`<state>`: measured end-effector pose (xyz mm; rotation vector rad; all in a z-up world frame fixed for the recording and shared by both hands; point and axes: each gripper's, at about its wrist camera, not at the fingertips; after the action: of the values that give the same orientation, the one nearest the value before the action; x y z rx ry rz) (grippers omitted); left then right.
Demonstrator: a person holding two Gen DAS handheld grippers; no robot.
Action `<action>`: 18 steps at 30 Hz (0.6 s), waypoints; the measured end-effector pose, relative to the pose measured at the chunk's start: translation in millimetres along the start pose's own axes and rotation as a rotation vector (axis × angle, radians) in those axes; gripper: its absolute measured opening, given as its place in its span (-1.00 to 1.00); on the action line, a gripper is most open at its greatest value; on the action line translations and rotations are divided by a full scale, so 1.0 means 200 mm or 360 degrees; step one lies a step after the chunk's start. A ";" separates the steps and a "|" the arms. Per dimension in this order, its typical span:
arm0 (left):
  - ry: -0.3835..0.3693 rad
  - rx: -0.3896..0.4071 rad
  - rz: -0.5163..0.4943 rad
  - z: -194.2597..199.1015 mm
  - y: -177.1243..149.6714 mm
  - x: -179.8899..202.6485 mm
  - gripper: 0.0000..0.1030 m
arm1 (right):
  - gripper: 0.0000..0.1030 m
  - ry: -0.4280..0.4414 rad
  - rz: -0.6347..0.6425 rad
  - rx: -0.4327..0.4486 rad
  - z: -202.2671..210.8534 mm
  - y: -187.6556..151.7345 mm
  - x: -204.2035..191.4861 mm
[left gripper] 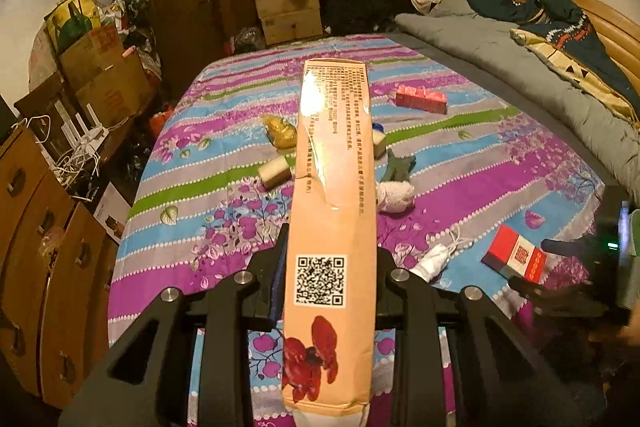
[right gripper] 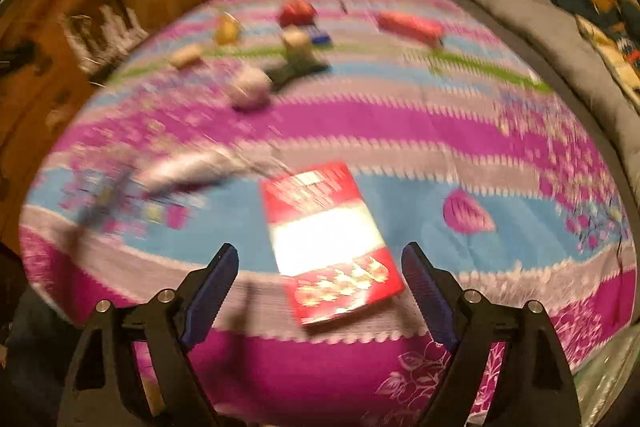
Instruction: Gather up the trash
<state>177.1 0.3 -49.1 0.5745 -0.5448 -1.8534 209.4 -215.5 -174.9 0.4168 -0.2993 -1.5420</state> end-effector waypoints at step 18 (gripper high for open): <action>-0.0259 0.0178 -0.0267 0.17 0.29 0.70 -0.47 | 0.27 -0.0055 -0.0387 0.0639 1.13 -0.22 0.46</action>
<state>153.5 -145.8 -4.7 0.5601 -0.7305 -2.0501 72.6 -323.4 0.9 0.7641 -0.6077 -1.7293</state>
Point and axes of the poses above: each gripper's, at about its wrist camera, not at the fingertips, and z roughly against the way its jaws point, x to its right, y to its top, and after that the axes turned 8 degrees about -x, right-handed
